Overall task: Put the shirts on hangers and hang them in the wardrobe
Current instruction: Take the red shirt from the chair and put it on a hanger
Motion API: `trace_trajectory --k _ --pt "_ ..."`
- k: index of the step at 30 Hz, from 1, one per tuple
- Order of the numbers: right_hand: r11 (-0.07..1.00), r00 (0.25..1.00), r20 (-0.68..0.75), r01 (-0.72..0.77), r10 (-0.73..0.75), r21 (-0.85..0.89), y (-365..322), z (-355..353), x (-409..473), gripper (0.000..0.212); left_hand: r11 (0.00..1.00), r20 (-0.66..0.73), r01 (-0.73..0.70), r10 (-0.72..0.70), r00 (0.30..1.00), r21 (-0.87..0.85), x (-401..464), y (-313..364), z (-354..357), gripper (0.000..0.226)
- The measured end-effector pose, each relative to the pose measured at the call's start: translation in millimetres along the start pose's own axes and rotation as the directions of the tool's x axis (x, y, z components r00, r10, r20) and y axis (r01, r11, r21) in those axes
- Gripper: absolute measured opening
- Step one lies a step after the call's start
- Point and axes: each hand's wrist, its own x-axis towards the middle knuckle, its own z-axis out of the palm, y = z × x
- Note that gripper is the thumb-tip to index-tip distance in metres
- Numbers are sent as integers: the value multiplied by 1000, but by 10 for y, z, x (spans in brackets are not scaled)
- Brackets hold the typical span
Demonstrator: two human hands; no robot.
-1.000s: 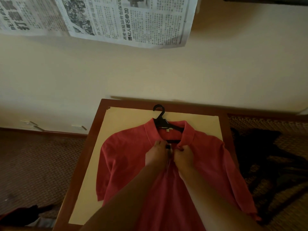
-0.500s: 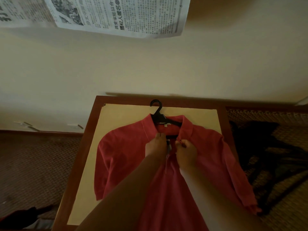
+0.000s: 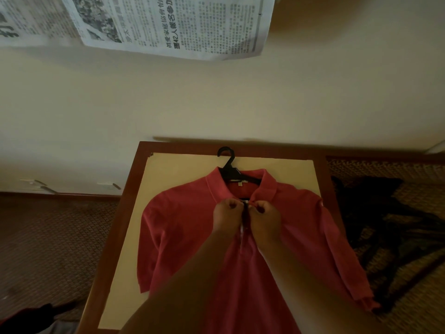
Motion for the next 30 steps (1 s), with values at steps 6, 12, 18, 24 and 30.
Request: trace_trajectory --k 6,12,18,24,30 --pt "998 999 35 34 -33 -43 -44 -22 14 7 1000 14 -14 14 1000 -3 -3 -15 -22 15" --pt "999 994 107 1 -5 39 -45 -24 -9 11 999 40 -30 30 999 -14 0 -41 -63 16" --pt "997 987 139 72 -76 36 -48 -13 -73 18 1000 35 -13 14 999 -20 37 -65 -89 16" --pt "996 993 84 85 -84 -12 10 46 -114 20 1000 34 23 -23 999 -15 51 -77 -77 16" --pt "982 992 81 -110 99 153 -63 29 -18 13 971 65 -140 129 989 195 46 -54 -89 12"
